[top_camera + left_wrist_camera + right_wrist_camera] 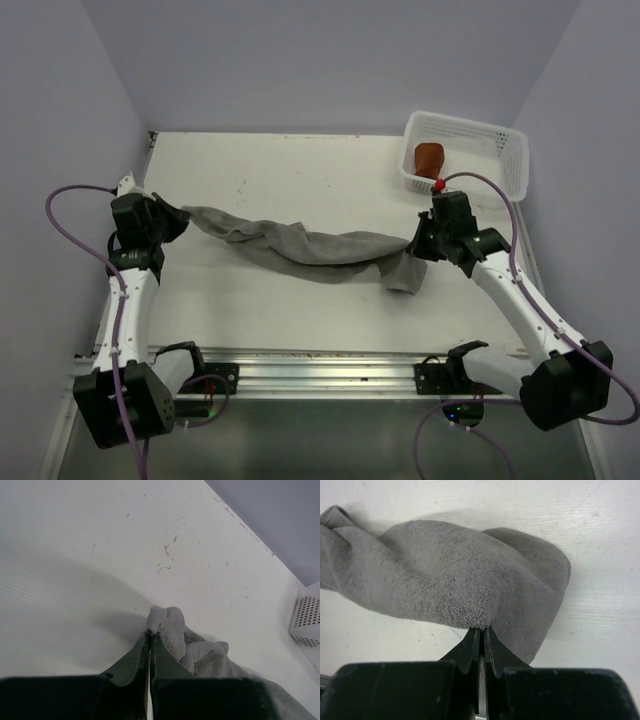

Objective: Roll the towels
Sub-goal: Flatten the towel

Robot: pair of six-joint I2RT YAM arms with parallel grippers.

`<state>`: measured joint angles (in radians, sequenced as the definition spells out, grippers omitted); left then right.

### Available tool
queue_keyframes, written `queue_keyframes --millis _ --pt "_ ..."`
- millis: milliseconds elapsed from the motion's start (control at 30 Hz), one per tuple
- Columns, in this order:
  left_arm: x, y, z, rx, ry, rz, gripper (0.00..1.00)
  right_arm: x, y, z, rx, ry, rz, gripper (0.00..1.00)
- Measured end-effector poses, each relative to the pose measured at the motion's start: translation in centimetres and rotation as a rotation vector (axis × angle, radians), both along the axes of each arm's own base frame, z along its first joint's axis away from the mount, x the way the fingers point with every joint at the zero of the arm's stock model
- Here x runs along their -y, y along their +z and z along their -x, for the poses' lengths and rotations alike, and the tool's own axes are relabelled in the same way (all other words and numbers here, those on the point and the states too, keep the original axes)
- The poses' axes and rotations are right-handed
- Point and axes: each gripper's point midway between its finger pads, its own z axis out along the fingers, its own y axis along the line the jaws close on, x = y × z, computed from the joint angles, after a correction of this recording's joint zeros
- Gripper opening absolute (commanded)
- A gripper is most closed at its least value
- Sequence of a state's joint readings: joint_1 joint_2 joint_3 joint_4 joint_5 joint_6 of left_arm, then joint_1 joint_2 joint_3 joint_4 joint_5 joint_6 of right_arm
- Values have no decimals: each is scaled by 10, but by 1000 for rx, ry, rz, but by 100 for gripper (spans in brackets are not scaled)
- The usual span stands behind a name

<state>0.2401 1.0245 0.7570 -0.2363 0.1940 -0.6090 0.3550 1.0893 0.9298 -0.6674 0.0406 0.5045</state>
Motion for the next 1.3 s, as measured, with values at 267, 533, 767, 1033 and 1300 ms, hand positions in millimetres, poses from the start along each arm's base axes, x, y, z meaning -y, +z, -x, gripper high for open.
queue_keyframes --millis 267,533,767,1033,1300 --pt "-12 35 8 63 73 -54 0 38 -43 -19 -191 -85 -64 0" --pt "-4 28 2 49 21 -29 0 43 -64 -47 -246 -69 -30 12" --pt "9 24 -7 54 -63 -23 0 49 -43 -78 -173 -77 12 47" --pt "24 15 -14 50 -137 -69 0 58 33 -77 76 -114 14 44" --pt "26 12 -14 48 -157 -83 0 18 1 7 81 -18 -103 40"
